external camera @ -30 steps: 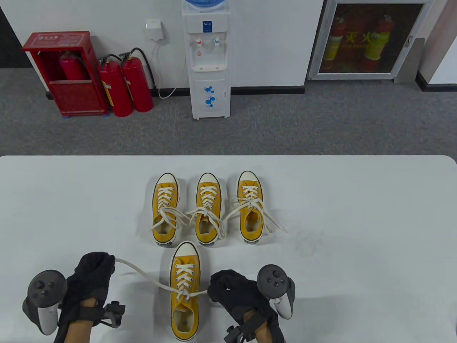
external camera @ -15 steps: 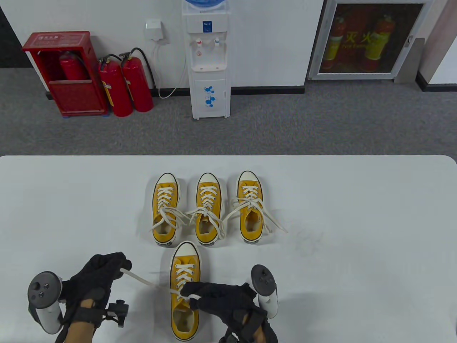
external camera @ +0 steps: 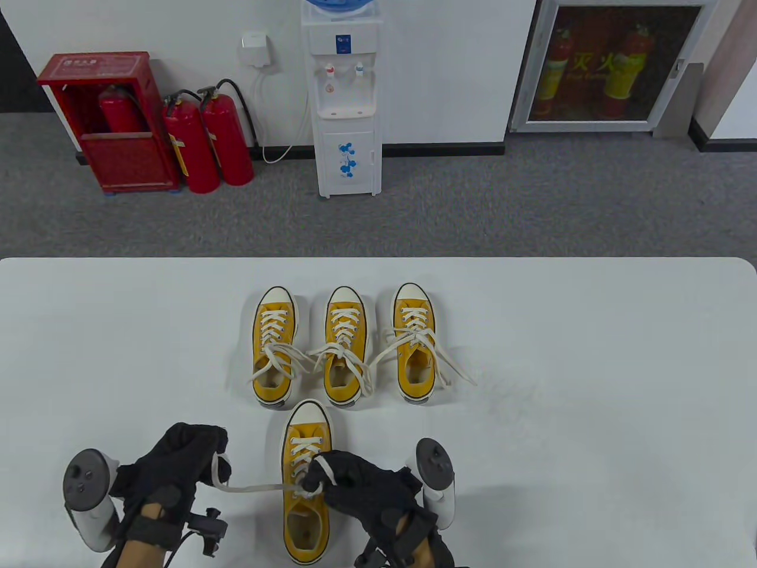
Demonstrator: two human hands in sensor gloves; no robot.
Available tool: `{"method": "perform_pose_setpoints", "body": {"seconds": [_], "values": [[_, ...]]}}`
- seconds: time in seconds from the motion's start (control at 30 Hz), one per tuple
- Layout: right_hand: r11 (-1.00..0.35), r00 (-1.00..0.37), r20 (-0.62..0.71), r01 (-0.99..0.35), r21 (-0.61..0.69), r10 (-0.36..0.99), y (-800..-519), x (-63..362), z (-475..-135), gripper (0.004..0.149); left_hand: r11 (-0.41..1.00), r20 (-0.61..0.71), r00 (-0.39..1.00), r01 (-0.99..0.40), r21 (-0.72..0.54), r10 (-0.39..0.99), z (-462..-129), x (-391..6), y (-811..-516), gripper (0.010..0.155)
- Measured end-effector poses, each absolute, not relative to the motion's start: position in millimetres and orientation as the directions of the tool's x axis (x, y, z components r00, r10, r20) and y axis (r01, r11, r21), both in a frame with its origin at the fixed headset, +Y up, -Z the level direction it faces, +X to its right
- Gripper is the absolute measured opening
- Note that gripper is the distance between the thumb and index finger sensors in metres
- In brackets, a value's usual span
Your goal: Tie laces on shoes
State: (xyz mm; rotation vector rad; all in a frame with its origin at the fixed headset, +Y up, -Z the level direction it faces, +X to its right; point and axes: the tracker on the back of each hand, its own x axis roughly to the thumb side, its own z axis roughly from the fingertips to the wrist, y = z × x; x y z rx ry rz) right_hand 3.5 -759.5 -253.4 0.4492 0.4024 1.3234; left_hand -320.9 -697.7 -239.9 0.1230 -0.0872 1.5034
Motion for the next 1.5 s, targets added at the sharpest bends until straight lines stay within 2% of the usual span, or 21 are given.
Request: {"method": "perform_pose_setpoints", "body": {"seconds": [0.2, 0.3, 0.53, 0.7, 0.83, 0.97, 1.03, 1.17, 1.27, 1.37, 1.5], "values": [[0.107, 0.117, -0.013, -0.853, 0.511, 0.993, -758.9, -5.0, -254.7, 0.052, -0.016, 0.196, -0.026, -0.998, -0.053, 0.98, -234.3, -307.0, -688.5, 0.035], [-0.038, -0.024, 0.036, -0.875, 0.483, 0.999, -756.5, -10.9, -253.0, 0.049, -0.043, 0.227, -0.069, -0.992, -0.117, 0.971, -231.6, -297.7, -684.1, 0.036], [-0.283, -0.229, 0.176, -0.861, 0.422, 0.958, -749.8, -22.5, -248.2, 0.054, -0.073, 0.271, -0.15, -0.959, -0.274, 0.951, -225.6, -270.2, -678.3, 0.037], [-0.443, -0.35, 0.287, -0.806, 0.393, 0.892, -744.9, -31.0, -243.4, 0.055, -0.132, 0.243, -0.232, -0.92, -0.368, 0.942, -224.1, -254.6, -679.4, 0.039], [-0.591, -0.451, 0.406, -0.725, 0.352, 0.795, -740.7, -38.4, -237.6, 0.051, -0.093, 0.259, -0.179, -0.945, -0.312, 0.949, -226.7, -259.0, -679.7, 0.041], [-0.634, -0.469, 0.455, -0.694, 0.34, 0.757, -738.7, -42.4, -233.9, 0.045, -0.035, 0.248, -0.085, -0.98, -0.197, 0.965, -234.6, -270.8, -684.2, 0.042], [-0.628, -0.459, 0.456, -0.696, 0.349, 0.762, -739.4, -41.9, -234.2, 0.043, -0.008, 0.223, -0.041, -0.989, -0.145, 0.974, -237.8, -274.7, -689.0, 0.042], [-0.595, -0.428, 0.442, -0.711, 0.374, 0.788, -740.1, -38.9, -235.6, 0.042, 0.131, 0.145, 0.126, -0.991, -0.027, 0.981, -246.1, -282.6, -702.0, 0.041], [-0.568, -0.402, 0.432, -0.729, 0.383, 0.807, -740.1, -35.9, -236.2, 0.042, 0.29, 0.08, 0.294, -0.955, 0.057, 0.952, -253.6, -286.9, -710.9, 0.042], [-0.523, -0.364, 0.409, -0.751, 0.402, 0.837, -741.3, -32.4, -238.0, 0.041, 0.418, 0.006, 0.42, -0.905, 0.077, 0.908, -260.1, -286.4, -722.2, 0.041], [-0.433, -0.293, 0.357, -0.794, 0.426, 0.887, -743.5, -27.0, -241.4, 0.041, 0.572, -0.049, 0.571, -0.819, 0.034, 0.82, -266.3, -284.4, -733.4, 0.04]]}}
